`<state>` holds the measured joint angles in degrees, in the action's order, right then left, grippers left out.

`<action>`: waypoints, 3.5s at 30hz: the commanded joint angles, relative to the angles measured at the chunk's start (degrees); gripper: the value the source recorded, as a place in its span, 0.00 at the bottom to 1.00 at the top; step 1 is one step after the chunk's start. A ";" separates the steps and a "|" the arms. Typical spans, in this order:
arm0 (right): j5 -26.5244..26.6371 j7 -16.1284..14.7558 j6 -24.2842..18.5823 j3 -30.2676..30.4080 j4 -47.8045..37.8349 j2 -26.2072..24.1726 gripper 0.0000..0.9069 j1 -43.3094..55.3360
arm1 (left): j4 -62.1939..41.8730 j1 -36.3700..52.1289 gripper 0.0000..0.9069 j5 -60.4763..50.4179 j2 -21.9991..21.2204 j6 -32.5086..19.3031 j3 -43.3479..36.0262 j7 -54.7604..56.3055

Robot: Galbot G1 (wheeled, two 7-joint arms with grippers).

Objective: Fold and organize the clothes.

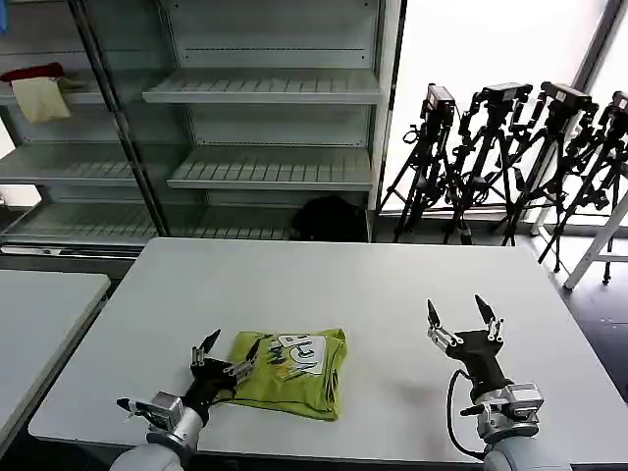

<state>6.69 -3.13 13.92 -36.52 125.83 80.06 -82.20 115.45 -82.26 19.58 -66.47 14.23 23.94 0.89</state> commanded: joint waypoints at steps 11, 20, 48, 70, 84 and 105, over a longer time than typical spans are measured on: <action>-1.64 -0.20 -0.90 -0.04 -2.02 0.04 1.00 0.61 | 2.33 -5.08 0.92 7.51 -0.99 6.71 1.06 1.45; -1.90 -0.01 -1.04 0.03 -2.90 0.35 1.00 1.03 | 4.06 -5.32 0.02 14.27 -2.14 9.79 1.05 2.22; -1.82 0.31 -2.07 0.27 -6.14 0.23 1.00 1.87 | -0.22 -1.23 0.00 -4.98 4.42 2.10 24.62 -7.98; 1.84 1.54 -4.76 0.30 -10.34 -1.26 1.00 1.21 | 1.79 0.93 0.00 -21.64 18.40 2.08 32.88 -12.68; 5.89 2.46 -6.40 -3.93 -12.10 -4.42 1.00 -2.18 | -9.03 10.31 0.00 -37.42 -3.40 -3.09 -10.52 -7.50; 22.03 12.19 19.44 15.99 -2.11 2.54 1.00 6.40 | 13.21 20.02 1.00 9.80 0.83 15.04 -14.98 5.67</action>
<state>17.08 -0.30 18.68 -34.60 120.46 78.48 -81.69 115.04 -67.05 4.82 -66.27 22.13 10.89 -0.17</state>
